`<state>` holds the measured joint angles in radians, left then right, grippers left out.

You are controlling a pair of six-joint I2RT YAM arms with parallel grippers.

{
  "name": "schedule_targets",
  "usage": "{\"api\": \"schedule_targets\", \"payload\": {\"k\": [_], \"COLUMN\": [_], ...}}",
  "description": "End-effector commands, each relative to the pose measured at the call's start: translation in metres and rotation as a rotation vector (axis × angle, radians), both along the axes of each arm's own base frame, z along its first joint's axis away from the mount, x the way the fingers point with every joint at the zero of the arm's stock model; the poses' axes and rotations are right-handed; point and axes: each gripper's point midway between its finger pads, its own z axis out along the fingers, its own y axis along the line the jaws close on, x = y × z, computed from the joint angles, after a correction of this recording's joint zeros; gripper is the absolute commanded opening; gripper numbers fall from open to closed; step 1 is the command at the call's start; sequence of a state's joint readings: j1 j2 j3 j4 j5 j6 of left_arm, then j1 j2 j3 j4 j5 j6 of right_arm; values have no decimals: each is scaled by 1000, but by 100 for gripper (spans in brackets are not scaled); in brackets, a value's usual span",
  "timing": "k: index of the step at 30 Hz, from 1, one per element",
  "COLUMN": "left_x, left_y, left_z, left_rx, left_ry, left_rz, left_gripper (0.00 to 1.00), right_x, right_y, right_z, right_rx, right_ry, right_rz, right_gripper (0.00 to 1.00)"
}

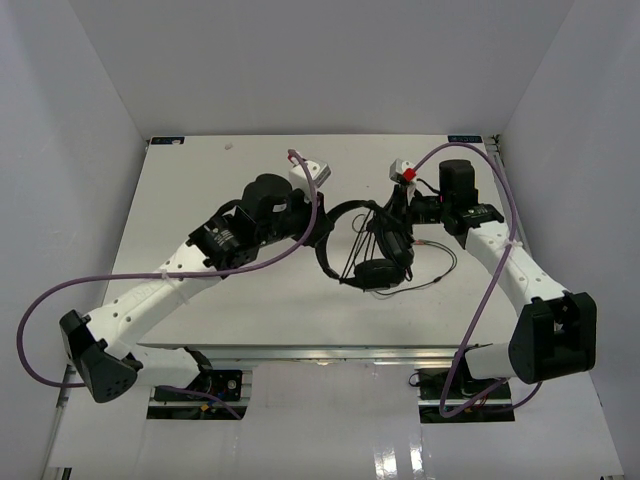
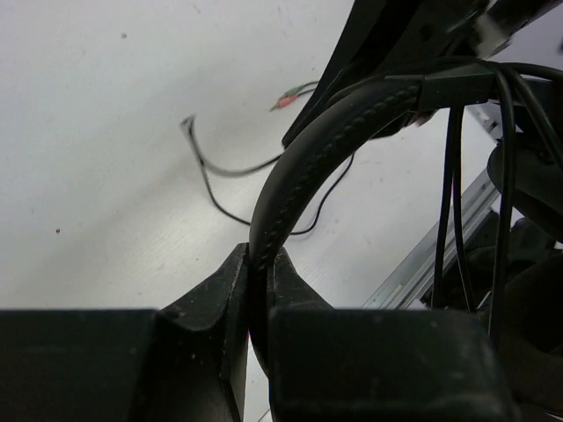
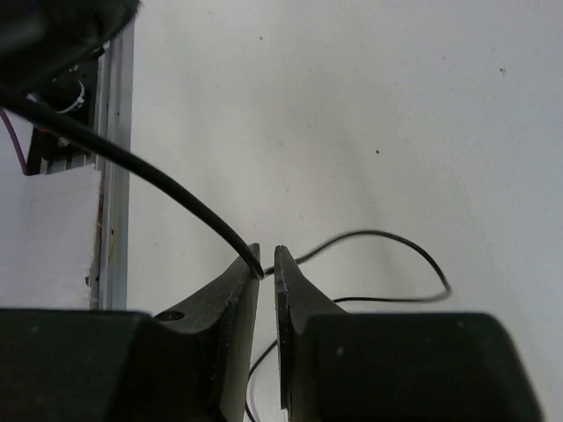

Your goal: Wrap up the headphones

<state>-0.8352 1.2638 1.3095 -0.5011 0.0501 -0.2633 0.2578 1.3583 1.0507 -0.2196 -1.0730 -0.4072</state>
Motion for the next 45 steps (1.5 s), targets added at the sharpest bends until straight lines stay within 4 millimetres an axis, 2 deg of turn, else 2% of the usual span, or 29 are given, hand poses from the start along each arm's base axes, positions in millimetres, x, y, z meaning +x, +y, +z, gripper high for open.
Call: {"api": "schedule_targets", "payload": {"k": [1,8,12,15,17,18,20,21,23,24,25,28,30,32,33,38,40,43,45], "left_x": [-11,-13,-14,-13,-12,-12,-11,-9,-8,-7,-6,-6,-6,-7,-7,-7,-7,-7,-7], "left_y": [-5,-12,-12,-10,-9,-9,-9,-8,-7,-5,-4,-1,-1,-1,-1,2,2,1,0], "left_z": [51,90,98,105,107,107,110,110,112,114,115,118,119,120,120,126,130,135,137], "left_rx": [-98,-139,-141,-152,-153,-153,-153,-151,-145,-145,-142,-140,-141,-143,-144,-151,-158,-167,-173], "left_ry": [-2,13,30,26,24,24,19,16,14,6,2,-3,-2,-2,-2,-5,-8,-7,-7], "left_rz": [-24,-33,-27,-13,-3,-3,2,8,19,27,34,45,43,43,44,54,53,53,52], "left_gripper": [0,0,0,0,0,0,0,0,0,0,0,0,0,0,0,0,0,0,0], "right_x": [-3,-8,-13,-20,-16,-11,6,12,5,2,-3,-15,-22,-20,-17,25,22,-2,-2], "right_y": [14,36,42,43,40,39,29,26,20,17,15,12,13,15,15,18,28,49,53], "right_z": [30,38,43,33,24,20,-2,-4,-25,-25,-30,-41,-44,-46,-47,-45,-48,-48,-60], "right_rx": [122,208,239,226,199,183,118,105,97,106,114,109,108,113,113,93,106,154,130], "right_ry": [-62,-38,-27,-34,-72,-54,-79,-91,-76,-85,-99,-159,-180,-190,-194,-163,-109,-101,-109], "right_rz": [55,92,115,120,76,28,-108,-153,-189,-205,-208,-173,-132,-125,-134,-385,-324,-152,-173], "right_gripper": [19,26,33,50,57,61,71,75,85,95,98,91,90,90,90,91,91,92,91]}}
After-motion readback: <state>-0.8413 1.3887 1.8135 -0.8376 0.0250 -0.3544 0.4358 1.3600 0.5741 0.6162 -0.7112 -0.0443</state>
